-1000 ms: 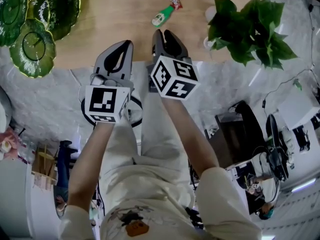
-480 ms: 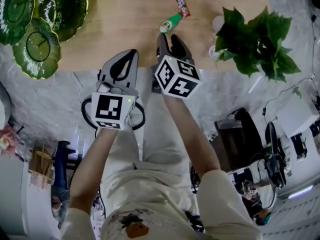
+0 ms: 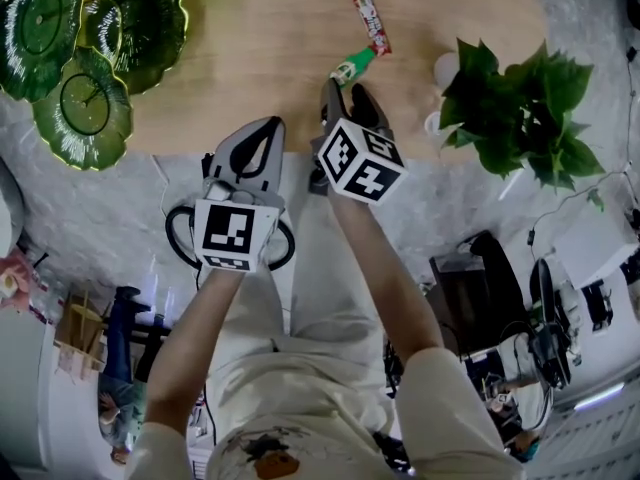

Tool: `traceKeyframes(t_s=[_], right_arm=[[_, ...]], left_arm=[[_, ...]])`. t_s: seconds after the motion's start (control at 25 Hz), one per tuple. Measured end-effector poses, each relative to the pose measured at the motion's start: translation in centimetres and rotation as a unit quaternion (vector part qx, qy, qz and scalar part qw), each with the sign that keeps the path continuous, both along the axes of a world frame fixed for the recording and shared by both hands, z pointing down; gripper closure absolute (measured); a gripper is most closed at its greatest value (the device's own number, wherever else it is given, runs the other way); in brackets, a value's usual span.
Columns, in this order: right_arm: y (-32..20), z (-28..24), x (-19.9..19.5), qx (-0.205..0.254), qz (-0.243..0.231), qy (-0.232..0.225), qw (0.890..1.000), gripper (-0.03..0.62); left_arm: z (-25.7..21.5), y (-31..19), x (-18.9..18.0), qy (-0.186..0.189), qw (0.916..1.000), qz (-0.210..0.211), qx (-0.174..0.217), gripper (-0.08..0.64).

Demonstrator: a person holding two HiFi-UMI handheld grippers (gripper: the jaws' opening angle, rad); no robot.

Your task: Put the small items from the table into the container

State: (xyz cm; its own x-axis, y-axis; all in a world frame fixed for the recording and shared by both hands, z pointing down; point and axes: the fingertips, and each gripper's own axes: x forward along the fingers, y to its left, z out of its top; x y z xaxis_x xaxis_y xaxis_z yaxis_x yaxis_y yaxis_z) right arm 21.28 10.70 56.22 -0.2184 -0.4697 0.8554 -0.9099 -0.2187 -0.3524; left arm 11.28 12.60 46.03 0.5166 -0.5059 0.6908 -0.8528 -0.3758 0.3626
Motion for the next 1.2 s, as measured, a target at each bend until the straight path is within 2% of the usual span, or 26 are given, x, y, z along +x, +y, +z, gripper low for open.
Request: traceKeyframes(t_s=[0.24, 0.64, 1.0, 1.2], right_arm=[[-0.3, 0.9, 0.4, -0.01, 0.018, -0.003, 1.0, 0.42], [-0.8, 1.7, 0.7, -0.032, 0.01, 0.018, 0.999, 0.442], [-1.4, 0.1, 0.7, -0.01, -0.008, 0.015, 1.0, 0.445], [-1.8, -0.9, 0.1, 0.002, -0.017, 0.01, 1.0, 0.445]], left_arm=[[0.6, -0.1, 0.1, -0.004, 1.0, -0.002, -0.007, 0.56], [0.3, -1.0, 0.6, -0.001, 1.0, -0.003, -0.006, 0.56], [-0.3, -1.2, 0.6, 0.0, 1.0, 0.003, -0.001, 0.561], [-0.6, -1.6, -0.1, 0.019, 0.9996, -0.018, -0.008, 0.56]])
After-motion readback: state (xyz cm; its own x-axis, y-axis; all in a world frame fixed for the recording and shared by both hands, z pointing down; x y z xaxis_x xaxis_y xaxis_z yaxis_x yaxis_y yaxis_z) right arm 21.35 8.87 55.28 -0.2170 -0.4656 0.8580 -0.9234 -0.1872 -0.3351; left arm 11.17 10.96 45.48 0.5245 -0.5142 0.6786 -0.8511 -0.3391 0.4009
